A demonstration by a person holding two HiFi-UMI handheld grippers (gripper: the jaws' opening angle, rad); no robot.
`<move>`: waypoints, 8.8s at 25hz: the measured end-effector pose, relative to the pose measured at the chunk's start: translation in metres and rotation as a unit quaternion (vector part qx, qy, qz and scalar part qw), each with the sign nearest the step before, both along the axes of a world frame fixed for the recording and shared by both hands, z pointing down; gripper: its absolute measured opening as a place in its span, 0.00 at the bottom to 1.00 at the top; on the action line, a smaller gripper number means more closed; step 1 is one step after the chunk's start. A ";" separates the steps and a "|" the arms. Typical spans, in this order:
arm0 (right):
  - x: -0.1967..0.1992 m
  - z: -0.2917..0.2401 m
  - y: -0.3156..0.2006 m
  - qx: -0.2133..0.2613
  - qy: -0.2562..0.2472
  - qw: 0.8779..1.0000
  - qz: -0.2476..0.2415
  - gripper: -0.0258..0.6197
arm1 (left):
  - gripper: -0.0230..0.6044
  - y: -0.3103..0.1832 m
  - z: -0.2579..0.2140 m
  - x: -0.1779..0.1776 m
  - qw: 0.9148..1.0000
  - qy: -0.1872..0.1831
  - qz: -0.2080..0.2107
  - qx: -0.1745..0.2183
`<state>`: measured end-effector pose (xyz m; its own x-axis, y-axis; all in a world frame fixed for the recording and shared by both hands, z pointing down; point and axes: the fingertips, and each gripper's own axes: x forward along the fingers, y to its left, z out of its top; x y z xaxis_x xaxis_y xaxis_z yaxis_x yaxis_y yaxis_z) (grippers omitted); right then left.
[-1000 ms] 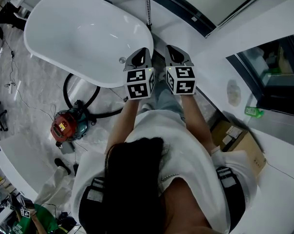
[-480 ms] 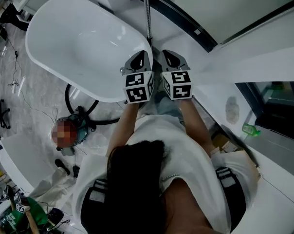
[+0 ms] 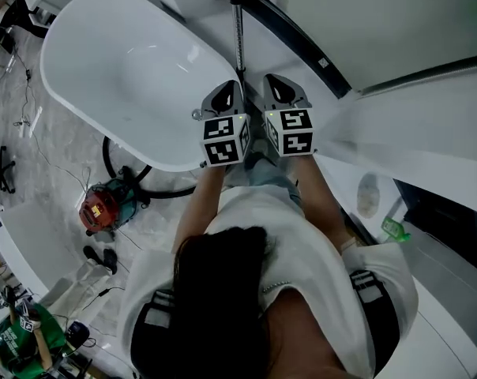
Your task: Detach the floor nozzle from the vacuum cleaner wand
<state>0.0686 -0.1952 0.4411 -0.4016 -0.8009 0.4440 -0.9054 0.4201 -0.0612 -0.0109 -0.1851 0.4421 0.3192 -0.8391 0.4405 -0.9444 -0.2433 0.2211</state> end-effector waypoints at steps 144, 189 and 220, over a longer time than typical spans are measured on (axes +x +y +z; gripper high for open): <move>-0.041 0.098 -0.362 -0.071 0.314 0.864 -0.387 0.36 | 0.03 -0.156 0.074 -0.054 0.992 -0.028 -0.111 -0.057; -0.011 0.050 -0.258 -0.028 0.306 0.887 -0.344 0.36 | 0.38 -0.210 0.130 0.053 0.992 -0.042 0.118 -0.016; -0.008 0.012 -0.222 0.039 0.289 0.916 -0.277 0.36 | 0.22 -0.194 0.110 0.071 0.990 0.017 0.139 0.023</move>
<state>0.0602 -0.4177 0.4526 -0.4717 -0.5836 0.6610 -0.4237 0.8074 0.4105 0.0606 -0.3791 0.5524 0.5550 -0.7352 0.3892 -0.8315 -0.5037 0.2344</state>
